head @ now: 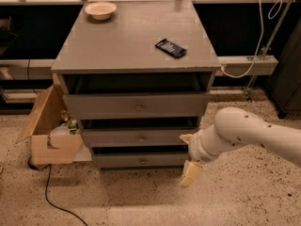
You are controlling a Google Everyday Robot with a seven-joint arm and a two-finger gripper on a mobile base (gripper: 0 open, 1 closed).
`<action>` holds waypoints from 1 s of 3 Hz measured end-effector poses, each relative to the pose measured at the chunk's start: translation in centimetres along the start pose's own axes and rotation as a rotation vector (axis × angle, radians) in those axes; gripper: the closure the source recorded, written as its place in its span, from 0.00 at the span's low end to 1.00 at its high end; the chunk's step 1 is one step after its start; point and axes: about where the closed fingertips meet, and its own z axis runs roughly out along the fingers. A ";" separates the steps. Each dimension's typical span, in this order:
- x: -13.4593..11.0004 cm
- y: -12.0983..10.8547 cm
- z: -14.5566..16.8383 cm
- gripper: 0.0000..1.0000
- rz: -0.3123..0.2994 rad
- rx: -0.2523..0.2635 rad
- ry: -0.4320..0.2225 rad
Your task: Open bottom drawer
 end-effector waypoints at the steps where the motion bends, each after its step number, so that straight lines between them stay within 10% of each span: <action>1: 1.5 -0.2 6.3 0.00 0.020 -0.058 -0.031; 2: 2.8 -0.2 13.5 0.00 0.056 -0.128 -0.077; 3: 2.8 -0.2 13.5 0.00 0.056 -0.128 -0.077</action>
Offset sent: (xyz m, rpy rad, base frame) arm 0.0376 0.0556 -0.1798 0.1438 0.1526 0.0192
